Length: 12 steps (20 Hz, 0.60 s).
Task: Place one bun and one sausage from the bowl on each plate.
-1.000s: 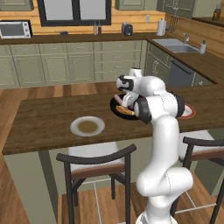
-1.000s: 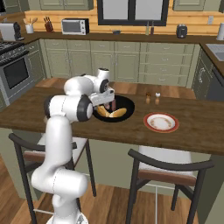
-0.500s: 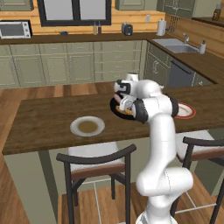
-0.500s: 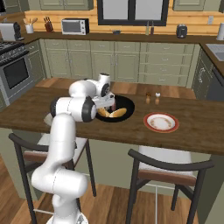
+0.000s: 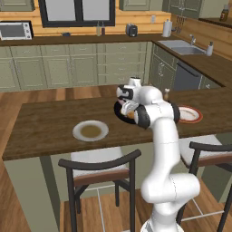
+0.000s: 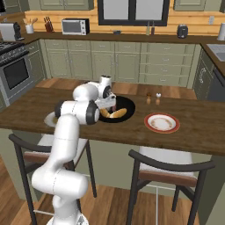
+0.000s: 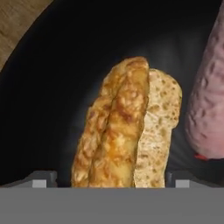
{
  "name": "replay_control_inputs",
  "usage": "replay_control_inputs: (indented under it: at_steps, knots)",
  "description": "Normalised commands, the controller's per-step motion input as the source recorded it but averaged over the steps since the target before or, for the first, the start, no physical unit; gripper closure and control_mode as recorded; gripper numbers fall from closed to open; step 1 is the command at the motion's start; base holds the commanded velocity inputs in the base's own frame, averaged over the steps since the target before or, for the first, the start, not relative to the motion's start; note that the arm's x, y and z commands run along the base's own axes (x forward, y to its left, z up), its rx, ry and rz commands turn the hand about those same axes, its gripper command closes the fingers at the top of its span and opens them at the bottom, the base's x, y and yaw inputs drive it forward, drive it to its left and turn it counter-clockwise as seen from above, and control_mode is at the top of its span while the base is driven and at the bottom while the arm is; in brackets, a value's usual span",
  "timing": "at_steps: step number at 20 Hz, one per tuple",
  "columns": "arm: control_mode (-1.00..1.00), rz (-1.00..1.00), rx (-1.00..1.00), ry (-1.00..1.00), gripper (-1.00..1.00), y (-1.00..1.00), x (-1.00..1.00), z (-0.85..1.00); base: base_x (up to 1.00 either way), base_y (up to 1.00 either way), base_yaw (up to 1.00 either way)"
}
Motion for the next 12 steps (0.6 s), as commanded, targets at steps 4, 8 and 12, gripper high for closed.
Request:
replay_control_inputs:
  at_steps: [4, 8, 12]
  knots:
    - [-1.00, -0.01, 0.00, 0.00, -1.00, 0.00, 0.00, -0.01, 0.00, 0.00, 0.00]
    - [-1.00, 0.00, 0.00, 0.00, 1.00, 0.00, 0.00, 0.00, 0.00, 0.00, 0.00]
    - [-1.00, 0.00, 0.00, 0.00, 1.00, 0.00, 0.00, 0.00, 0.00, 0.00, 0.00]
